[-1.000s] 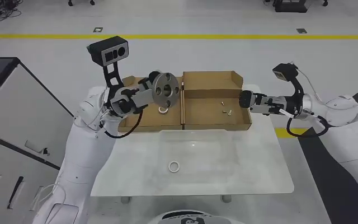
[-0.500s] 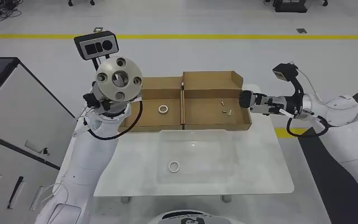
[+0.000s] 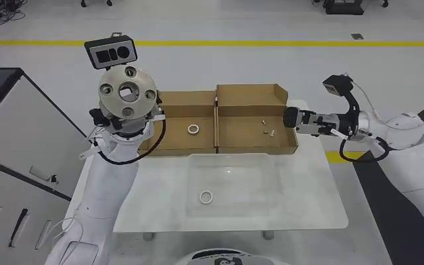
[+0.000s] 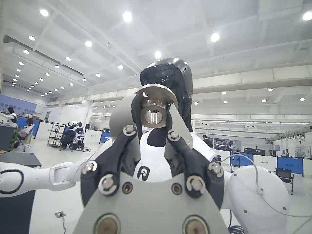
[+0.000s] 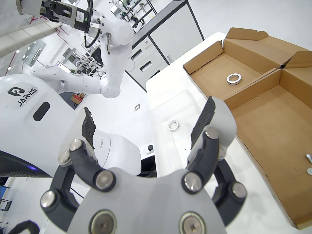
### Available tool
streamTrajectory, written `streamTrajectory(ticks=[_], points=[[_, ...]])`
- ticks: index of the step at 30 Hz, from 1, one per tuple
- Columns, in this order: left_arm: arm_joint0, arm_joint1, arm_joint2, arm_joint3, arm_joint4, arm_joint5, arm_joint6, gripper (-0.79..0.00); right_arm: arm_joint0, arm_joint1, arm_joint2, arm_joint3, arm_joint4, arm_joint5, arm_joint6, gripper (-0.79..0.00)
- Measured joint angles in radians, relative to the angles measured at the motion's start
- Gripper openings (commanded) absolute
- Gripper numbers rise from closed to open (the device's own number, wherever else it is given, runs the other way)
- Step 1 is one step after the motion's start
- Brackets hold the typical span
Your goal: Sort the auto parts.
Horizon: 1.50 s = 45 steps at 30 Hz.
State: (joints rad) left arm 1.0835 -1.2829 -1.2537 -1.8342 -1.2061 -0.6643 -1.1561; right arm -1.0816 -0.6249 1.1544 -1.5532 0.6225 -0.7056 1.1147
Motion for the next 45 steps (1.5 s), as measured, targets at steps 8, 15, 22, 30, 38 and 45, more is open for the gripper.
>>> streamTrajectory(ticks=[8,15,22,30,38,45], points=[[0.006,0.000,-0.018,0.010,0.156,0.035,0.116,-0.785,0.000,0.000,0.000,0.000,0.000,0.000,0.000,0.000],[0.020,0.007,-0.054,0.044,0.417,0.071,0.218,-0.785,0.000,0.000,0.000,0.000,0.000,0.000,0.000,0.000],[0.043,0.017,-0.095,0.053,0.700,0.129,0.313,-0.785,0.000,0.000,0.000,0.000,0.000,0.000,0.000,0.000],[0.056,0.034,-0.143,0.048,0.982,0.187,0.347,-0.785,0.000,0.000,0.000,0.000,0.000,0.000,0.000,0.000],[0.070,0.050,-0.159,0.030,1.168,0.224,0.335,-0.785,0.000,0.000,0.000,0.000,0.000,0.000,0.000,0.000],[0.073,0.063,-0.159,0.019,1.351,0.264,0.321,-0.785,0.000,0.000,0.000,0.000,0.000,0.000,0.000,0.000]])
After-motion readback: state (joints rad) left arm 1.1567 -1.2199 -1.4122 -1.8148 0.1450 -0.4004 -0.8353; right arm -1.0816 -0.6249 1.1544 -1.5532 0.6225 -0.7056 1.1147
